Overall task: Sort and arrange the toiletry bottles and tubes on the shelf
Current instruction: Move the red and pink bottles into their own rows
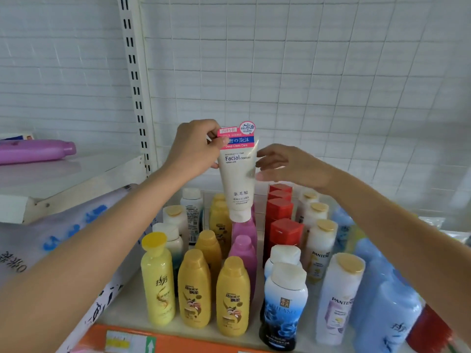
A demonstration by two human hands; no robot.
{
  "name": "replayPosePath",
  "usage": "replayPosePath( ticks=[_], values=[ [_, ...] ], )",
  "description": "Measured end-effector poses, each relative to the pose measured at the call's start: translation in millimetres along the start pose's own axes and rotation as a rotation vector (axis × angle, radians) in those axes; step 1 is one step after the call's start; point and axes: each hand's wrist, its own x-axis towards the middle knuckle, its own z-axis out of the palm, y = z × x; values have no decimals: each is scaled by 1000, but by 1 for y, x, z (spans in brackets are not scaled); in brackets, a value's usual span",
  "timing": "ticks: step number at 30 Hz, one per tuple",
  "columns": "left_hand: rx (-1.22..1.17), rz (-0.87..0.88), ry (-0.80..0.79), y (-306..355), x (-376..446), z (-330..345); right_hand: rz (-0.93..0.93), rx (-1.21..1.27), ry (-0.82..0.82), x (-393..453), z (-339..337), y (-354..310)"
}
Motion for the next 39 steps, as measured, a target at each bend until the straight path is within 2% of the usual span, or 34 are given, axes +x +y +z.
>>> replayPosePath(
  ticks=[10, 14, 22, 29, 39],
  values=[
    [-288, 198, -163, 72, 4, 90, 39, 46, 392, -87, -64, 26],
    [-213, 256, -292, 94, -7, 126, 88, -23, 524, -133, -102, 42],
    [-169, 358, -579, 151, -27, 204, 163, -95, 646, -215, -172, 65],
    [-182, 388, -643, 214, -44, 272, 196, -133, 727, -290, -239, 104],
    [-58, 380, -642, 268, -56, 342, 346, -113, 691, -354, -295, 212]
  ],
)
